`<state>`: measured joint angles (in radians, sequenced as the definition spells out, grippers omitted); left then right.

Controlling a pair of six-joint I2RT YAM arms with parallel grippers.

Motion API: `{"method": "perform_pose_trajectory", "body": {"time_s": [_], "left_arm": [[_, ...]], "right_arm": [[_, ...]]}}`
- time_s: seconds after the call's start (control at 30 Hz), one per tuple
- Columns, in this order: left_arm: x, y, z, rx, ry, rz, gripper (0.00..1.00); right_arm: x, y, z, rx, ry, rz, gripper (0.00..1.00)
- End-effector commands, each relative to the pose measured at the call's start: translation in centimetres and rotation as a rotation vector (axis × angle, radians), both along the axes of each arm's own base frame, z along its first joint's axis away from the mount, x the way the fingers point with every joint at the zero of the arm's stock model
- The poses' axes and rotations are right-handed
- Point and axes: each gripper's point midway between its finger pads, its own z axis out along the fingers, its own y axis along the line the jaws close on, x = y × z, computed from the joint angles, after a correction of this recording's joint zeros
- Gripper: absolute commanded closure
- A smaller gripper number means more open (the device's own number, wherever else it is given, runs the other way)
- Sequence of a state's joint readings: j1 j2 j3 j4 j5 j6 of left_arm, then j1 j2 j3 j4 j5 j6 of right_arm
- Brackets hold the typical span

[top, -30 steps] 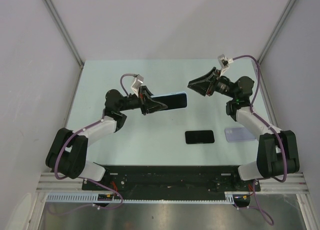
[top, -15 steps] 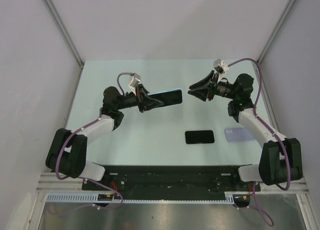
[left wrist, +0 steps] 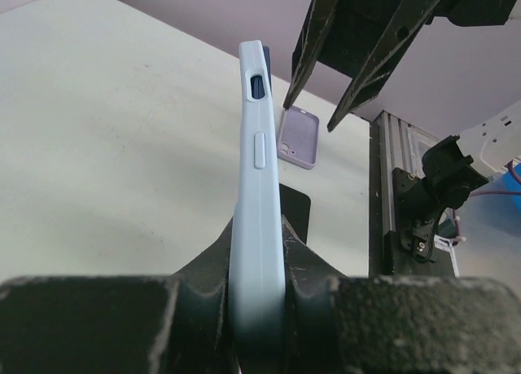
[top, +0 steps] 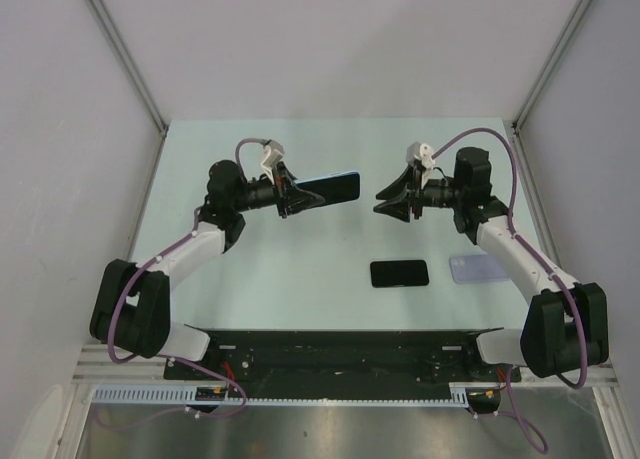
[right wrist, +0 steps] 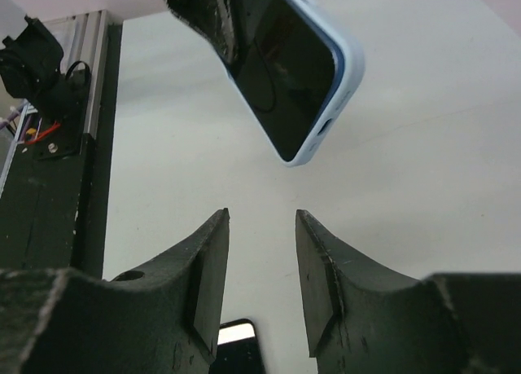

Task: Take the phone out of the phone case
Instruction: Remove the phone case from the phone.

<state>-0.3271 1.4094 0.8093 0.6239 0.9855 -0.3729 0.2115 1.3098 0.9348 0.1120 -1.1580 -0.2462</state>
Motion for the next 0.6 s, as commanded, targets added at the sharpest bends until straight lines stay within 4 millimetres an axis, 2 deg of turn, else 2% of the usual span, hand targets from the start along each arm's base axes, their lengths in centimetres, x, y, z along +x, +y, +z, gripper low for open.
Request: {"method": "perform_pose_trajectory", "body": {"time_s": [0.0,0.2,0.4,0.57], "left_arm": [[-0.4,0.2,4.3,-0.022,-0.170,-0.049,1.00],[0.0,0.7,4.1,0.005,-0.232,-0.032,1.00],[-0.1,0.4,2.1,0.011,-0.145,-0.067,1.00],[-0.8,0.6,2.5,0.004,-0.143,-0.059,1.00]], "right_arm": [[-0.5,0.9,-0.3,-0.043,-0.071,0.054,0.57],[-0.8,1.2,-1.9,-0.096,-0.080,0.062,0.57],[-0.9,1.4,-2.5,-0.109,-0.082,0.070,0.57],[-1.2,1.6,-3.2,-0.131,-0.089,0.084,0.57]]}}
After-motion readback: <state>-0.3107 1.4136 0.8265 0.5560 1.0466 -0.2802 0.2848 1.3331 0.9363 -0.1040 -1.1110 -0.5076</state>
